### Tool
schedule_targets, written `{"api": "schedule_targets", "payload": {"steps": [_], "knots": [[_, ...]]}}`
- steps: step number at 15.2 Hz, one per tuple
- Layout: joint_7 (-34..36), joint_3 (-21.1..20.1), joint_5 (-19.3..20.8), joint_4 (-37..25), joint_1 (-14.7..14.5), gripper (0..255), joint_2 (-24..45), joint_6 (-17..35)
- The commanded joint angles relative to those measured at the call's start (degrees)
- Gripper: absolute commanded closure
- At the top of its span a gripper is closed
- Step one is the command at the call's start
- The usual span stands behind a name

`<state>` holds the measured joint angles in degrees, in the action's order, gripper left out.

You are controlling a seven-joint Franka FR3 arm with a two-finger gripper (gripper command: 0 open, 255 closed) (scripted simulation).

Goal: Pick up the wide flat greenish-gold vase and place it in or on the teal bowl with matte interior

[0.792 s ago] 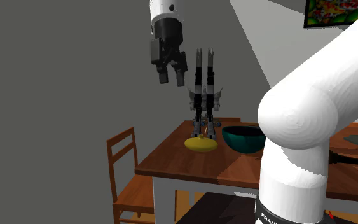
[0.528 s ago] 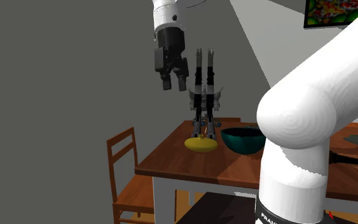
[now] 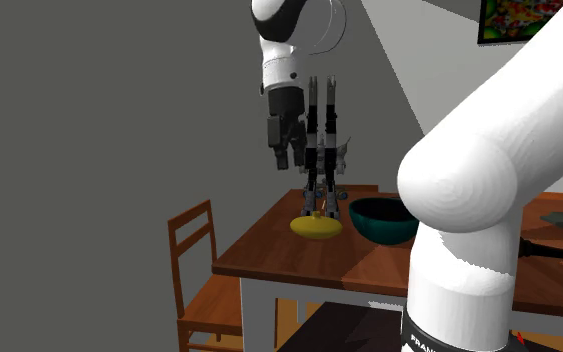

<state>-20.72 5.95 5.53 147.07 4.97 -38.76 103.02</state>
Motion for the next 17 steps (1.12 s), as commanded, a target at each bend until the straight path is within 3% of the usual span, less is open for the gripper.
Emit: {"api": "schedule_targets", "payload": {"steps": [1,10,17], "knots": [[-2.6,2.1,1.9,0.6,1.0,0,2.2,3.6],[-12.9,10.7,7.2,-1.3,4.2,0,16.1,19.2],[-22.3,16.7,5.8,-7.3,5.0,0,30.1,30.1]]}}
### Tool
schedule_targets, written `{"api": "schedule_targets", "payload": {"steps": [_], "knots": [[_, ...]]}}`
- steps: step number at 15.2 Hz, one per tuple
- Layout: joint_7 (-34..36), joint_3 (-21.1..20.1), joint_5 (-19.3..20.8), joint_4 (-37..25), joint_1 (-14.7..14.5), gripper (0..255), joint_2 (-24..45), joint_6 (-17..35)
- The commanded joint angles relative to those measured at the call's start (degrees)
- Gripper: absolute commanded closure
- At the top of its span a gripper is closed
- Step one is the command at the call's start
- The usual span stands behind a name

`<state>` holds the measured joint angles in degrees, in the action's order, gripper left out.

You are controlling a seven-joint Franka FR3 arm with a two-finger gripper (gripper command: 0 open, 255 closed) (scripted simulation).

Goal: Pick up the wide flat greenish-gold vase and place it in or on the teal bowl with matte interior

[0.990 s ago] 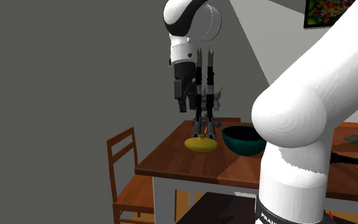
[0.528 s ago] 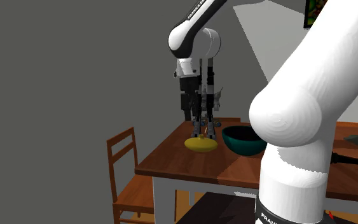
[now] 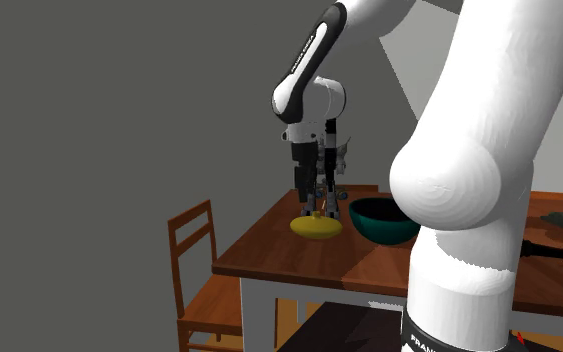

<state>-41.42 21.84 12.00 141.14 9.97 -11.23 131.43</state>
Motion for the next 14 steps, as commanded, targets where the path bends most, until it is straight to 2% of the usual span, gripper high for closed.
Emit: {"api": "schedule_targets", "payload": {"steps": [1,8,14], "knots": [[-1.9,0.9,-0.7,-1.5,0.1,0,2.9,1.9],[-3.0,1.7,-2.1,0.4,0.1,0,7.6,8.4],[-3.0,1.7,-2.1,0.4,0.1,0,7.6,8.4]]}}
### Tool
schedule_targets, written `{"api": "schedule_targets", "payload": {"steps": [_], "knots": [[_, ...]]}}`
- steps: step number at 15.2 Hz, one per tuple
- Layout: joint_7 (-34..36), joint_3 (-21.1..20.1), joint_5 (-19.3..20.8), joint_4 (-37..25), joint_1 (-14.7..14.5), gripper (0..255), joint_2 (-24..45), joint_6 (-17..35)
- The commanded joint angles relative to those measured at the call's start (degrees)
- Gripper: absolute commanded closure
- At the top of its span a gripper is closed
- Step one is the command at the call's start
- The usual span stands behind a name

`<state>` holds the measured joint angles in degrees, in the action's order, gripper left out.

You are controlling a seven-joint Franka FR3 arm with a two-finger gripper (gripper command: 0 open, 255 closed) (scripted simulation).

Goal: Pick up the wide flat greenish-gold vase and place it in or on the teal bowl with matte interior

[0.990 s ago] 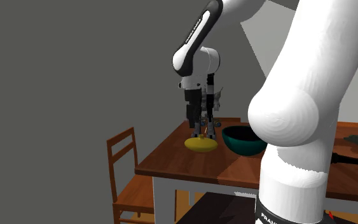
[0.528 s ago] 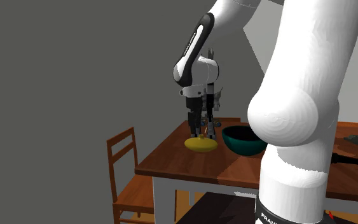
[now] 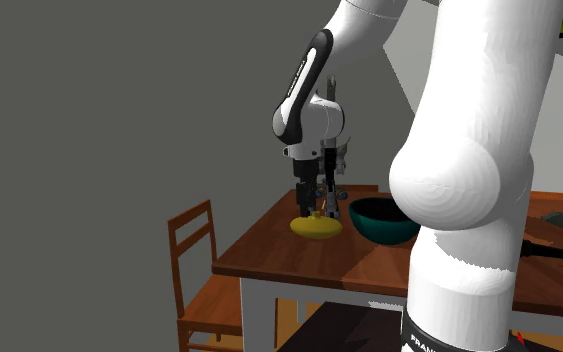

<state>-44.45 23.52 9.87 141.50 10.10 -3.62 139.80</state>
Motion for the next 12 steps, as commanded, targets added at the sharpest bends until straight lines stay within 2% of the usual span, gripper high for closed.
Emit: {"api": "schedule_targets", "payload": {"steps": [1,2,3,12], "knots": [[0.0,0.0,0.0,0.0,0.0,0,0.0,0.0],[0.0,0.0,0.0,0.0,0.0,0,0.0,0.0],[0.0,0.0,0.0,0.0,0.0,255,0.0,0.0],[0.0,0.0,0.0,0.0,0.0,255,0.0,0.0]]}}
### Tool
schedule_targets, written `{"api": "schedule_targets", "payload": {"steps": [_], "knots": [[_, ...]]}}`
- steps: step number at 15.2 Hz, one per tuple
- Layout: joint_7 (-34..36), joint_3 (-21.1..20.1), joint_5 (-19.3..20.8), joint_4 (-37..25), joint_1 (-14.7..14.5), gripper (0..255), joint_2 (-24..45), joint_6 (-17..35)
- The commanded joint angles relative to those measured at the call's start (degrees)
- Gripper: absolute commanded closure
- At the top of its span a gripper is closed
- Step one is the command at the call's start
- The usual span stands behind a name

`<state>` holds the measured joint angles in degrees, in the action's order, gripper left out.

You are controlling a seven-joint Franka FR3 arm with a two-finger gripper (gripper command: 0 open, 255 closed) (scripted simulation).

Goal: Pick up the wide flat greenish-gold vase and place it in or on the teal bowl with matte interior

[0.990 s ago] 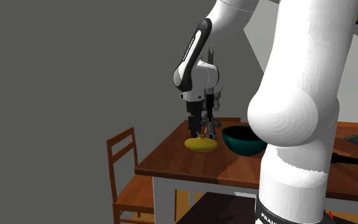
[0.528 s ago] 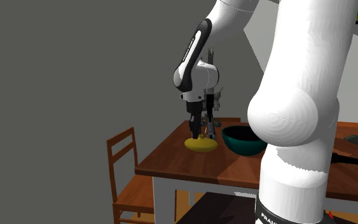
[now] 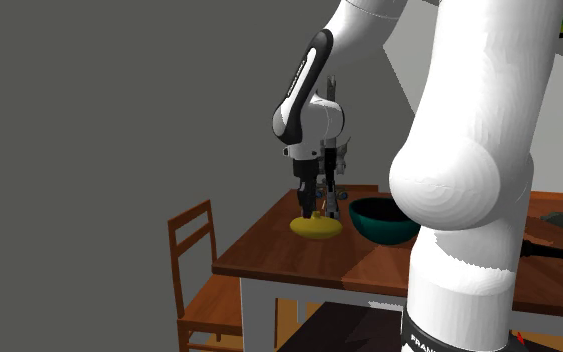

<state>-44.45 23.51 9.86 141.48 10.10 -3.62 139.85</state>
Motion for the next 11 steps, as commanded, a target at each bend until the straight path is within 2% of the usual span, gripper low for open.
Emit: {"api": "schedule_targets", "payload": {"steps": [1,11], "knots": [[0.1,0.0,0.2,-0.2,0.0,255,-0.7,-0.9],[0.8,-0.8,1.7,-3.3,0.1,255,-6.3,-9.4]]}}
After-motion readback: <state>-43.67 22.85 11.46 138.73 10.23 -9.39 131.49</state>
